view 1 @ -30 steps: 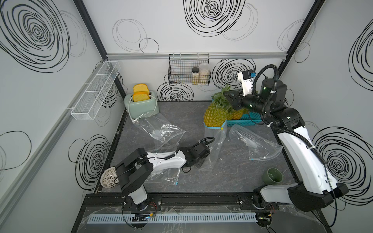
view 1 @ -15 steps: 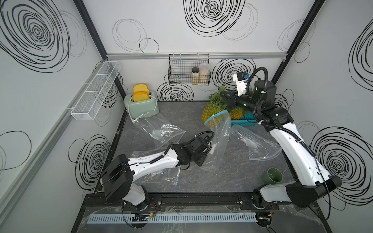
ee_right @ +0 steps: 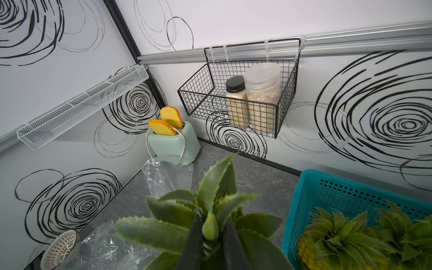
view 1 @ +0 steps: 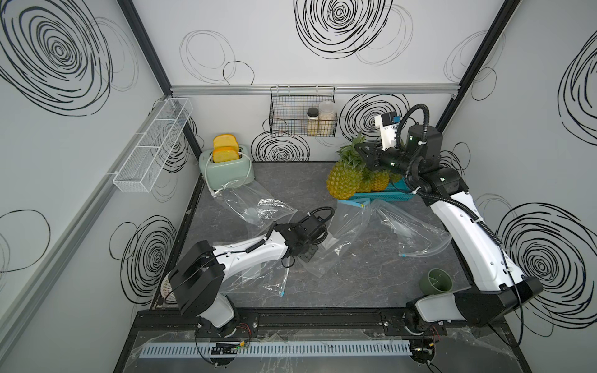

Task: Open the zip-top bag and take out the pineapple
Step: Pick up the pineapple from the zipper food storage bag, then place the pineapple in the basket, then place the zipper food storage bag at the center of the board.

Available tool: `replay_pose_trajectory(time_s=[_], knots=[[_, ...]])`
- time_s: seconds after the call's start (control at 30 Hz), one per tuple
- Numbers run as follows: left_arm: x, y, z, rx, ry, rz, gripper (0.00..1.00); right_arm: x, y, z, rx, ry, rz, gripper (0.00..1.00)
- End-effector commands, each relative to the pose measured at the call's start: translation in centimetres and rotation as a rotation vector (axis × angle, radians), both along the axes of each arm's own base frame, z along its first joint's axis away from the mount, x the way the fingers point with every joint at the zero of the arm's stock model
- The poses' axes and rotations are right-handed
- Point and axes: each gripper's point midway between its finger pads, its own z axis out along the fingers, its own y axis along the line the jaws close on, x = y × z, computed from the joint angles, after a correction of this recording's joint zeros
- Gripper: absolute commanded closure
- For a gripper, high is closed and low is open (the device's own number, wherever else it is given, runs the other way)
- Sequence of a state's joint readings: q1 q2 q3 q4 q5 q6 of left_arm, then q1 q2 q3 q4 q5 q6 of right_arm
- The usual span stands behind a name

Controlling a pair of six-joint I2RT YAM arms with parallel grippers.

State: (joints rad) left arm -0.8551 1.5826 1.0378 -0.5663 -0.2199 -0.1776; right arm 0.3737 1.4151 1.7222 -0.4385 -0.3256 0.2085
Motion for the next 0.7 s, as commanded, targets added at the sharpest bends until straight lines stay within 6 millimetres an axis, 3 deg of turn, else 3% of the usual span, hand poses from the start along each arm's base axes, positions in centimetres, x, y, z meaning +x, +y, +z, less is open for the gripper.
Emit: replay_pose_trajectory(time_s=[0.0, 0.17, 0.33, 0.5, 0.67], knots=[[0.6, 1.9, -1.4, 0.098, 0.009, 0.018, 1.0, -1.4, -0.5, 7.2, 0.071, -0.213, 0.016, 1.0], [3.1, 3.6, -1.1, 0.138, -0.036, 0.098, 1.0, -1.2, -1.3, 7.2, 0.055, -0.211, -0.016, 1.0], [7.3, 5.5, 1.5, 0.075, -0.137, 0.247, 1.0, -0.6, -3.0, 6.8, 0.01, -0.204, -0.086, 1.0], [10.1, 6.2, 3.4, 0.039, -0.193, 0.304, 1.0, 1.1, -6.1, 6.1, -0.068, -0.181, -0.195, 1.0], [11.3, 5.6, 4.3, 0.011, -0.218, 0.312, 0.78, 3.4, -10.4, 4.8, -0.132, -0.137, -0.319, 1.0]])
